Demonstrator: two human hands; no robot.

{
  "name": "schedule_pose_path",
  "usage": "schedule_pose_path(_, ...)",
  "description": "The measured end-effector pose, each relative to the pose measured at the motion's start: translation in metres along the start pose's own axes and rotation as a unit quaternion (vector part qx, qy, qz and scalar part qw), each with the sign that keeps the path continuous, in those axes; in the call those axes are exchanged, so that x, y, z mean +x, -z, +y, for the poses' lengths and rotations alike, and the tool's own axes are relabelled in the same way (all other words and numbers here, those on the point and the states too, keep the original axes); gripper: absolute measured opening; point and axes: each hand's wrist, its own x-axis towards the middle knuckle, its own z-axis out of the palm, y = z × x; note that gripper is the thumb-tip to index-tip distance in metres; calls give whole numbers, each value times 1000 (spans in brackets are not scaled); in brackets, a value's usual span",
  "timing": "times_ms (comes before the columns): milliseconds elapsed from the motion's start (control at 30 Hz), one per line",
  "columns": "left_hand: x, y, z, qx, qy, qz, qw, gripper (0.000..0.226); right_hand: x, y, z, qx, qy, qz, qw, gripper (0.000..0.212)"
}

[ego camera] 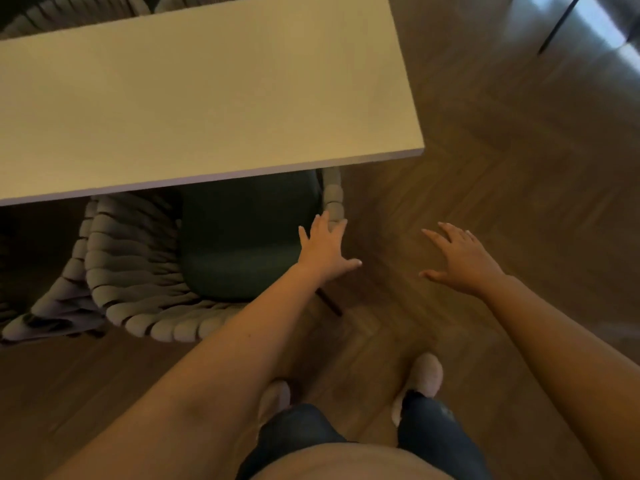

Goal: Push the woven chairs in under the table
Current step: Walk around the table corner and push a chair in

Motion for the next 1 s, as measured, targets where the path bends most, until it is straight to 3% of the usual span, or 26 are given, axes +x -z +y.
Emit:
schedule_pose_path(133,33,7,87,4,42,59,997,89,15,49,79,5,37,-12,999,91)
schedule_pose_path(300,75,24,153,5,74,83,994,87,56,100,124,20,95,4,995,91)
schedule_pose_path(500,146,59,184,10,130,104,986,88,145,151,157,2,168,2,986,92)
schedule_pose_path(667,222,98,191,6,177,101,979,77,241,203,199,-18,179,-4,984,92)
schedule_pose_path(1000,359,176,210,-22,278,117,953,81,413,298,260,-71,231,-56,969,93)
